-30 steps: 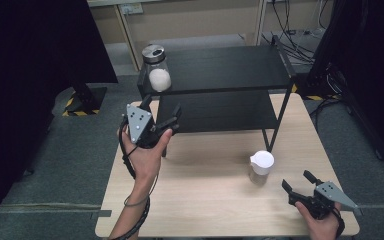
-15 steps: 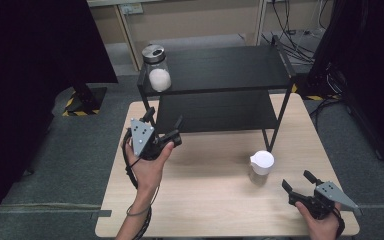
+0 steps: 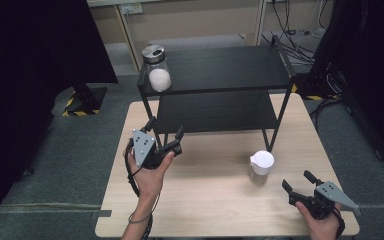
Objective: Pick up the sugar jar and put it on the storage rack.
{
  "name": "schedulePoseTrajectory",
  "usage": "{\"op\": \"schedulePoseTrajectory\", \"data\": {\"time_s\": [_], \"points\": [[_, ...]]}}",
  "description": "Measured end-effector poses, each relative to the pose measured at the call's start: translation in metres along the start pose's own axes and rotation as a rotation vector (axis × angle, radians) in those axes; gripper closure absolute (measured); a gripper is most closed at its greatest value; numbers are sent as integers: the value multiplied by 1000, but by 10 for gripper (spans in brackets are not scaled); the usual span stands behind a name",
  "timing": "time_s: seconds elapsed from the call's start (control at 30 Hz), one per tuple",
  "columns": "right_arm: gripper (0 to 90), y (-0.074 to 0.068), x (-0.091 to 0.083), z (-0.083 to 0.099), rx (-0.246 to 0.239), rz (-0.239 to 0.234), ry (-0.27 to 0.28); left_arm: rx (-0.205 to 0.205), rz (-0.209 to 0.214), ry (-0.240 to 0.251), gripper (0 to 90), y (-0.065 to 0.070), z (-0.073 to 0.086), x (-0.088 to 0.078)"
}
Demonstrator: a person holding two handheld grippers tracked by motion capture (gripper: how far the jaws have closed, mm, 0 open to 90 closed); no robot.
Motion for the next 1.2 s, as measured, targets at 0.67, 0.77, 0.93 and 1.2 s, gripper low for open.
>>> {"op": "schedulePoseTrajectory", "data": {"time_s": [0.67,0.77,0.93,1.2], "points": [[105,0,0,0,0,-1,2,7,19,-29,118,1,39,-6],[105,0,0,0,0,-1,2,2,24,-32,118,2,45,-6],[105,0,0,0,-1,-2,2,-1,33,-42,116,4,55,-8],[105,0,0,0,-1,-2,1,6,44,-83,114,6,75,-11]]}}
Point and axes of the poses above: each handheld gripper's, and its own axes: x roughly forward along the jaws, z roughly out of its underside, y roughly to its right, the point moved 7 cm from there along x, roughly forward along the jaws, and after that the axes turned 8 degrees about -z, right-handed, at the moved point
